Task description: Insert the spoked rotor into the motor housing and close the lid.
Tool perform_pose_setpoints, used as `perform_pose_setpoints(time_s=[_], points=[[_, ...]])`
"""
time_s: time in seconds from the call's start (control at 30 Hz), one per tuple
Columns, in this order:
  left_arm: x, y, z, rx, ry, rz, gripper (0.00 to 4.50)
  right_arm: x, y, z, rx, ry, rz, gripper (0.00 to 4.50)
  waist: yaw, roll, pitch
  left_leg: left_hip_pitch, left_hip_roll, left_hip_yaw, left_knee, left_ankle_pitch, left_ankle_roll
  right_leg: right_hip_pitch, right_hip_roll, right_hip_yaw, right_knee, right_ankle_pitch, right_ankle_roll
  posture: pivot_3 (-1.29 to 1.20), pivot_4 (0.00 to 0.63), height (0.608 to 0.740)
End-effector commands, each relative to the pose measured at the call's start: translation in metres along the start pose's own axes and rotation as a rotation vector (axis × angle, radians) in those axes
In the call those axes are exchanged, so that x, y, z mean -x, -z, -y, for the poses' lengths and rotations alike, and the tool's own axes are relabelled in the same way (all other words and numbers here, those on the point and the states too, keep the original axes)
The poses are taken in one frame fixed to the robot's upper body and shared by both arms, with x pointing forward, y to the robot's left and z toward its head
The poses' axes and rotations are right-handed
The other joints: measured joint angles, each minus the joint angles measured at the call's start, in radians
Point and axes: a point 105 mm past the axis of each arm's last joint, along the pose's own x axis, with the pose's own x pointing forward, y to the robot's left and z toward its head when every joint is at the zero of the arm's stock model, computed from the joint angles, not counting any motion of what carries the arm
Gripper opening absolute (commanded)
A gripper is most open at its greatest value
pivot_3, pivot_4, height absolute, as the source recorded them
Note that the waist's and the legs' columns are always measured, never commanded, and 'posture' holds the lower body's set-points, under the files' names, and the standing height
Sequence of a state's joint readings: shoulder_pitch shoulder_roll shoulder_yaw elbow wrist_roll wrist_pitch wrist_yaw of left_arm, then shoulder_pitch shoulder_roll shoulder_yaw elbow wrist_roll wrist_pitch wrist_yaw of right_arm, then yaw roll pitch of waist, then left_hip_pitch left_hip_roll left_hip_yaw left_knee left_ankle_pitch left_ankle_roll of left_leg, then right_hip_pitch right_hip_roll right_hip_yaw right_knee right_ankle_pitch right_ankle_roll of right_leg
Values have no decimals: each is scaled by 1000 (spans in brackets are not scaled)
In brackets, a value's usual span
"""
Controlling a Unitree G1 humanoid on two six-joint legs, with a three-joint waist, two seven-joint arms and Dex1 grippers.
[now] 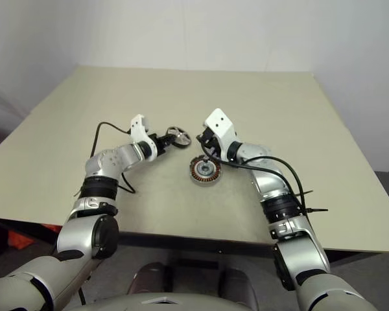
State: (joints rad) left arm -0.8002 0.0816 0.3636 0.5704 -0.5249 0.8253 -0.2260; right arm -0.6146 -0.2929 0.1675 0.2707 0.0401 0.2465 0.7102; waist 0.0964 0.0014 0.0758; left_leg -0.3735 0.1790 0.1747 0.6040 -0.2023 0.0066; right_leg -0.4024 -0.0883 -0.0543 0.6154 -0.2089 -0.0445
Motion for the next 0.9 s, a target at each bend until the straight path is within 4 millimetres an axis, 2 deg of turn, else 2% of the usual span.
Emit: perform_pose_setpoints(time_s=[0.03,0.1,0.23,0.43,0.63,0.77,0.9], points=[[6,-18,7,-11,37,74,1509,2,-16,10,41,33,48,0,0,0,0,0,0,0,0,0,0,0,0,0,0,0,0,0,0,740],[6,-18,5,-1,25,78,1332,2,-16,10,42,33,50,0,0,0,0,0,0,0,0,0,0,0,0,0,0,0,0,0,0,740],[4,-14,-1,8,-12,57,419,1,-17,10,43,34,53,0,0,0,0,0,0,0,0,0,0,0,0,0,0,0,0,0,0,740],[3,-13,-1,7,-19,49,420,2,-17,10,44,38,53,0,-1,0,0,0,0,0,0,0,0,0,0,0,0,0,0,0,0,740],[10,-25,15,63,79,95,420,5,-11,22,61,85,18,0,-1,0,0,0,0,0,0,0,0,0,0,0,0,0,0,0,0,740],[28,-40,32,175,222,137,420,12,-4,39,69,131,-21,0,-1,-1,1,-1,0,0,0,0,-1,0,0,0,0,0,0,0,0,740],[52,-42,45,280,362,108,420,22,3,55,88,179,-61,0,0,-1,1,-1,0,0,0,0,0,-1,0,0,-1,0,0,0,0,740]])
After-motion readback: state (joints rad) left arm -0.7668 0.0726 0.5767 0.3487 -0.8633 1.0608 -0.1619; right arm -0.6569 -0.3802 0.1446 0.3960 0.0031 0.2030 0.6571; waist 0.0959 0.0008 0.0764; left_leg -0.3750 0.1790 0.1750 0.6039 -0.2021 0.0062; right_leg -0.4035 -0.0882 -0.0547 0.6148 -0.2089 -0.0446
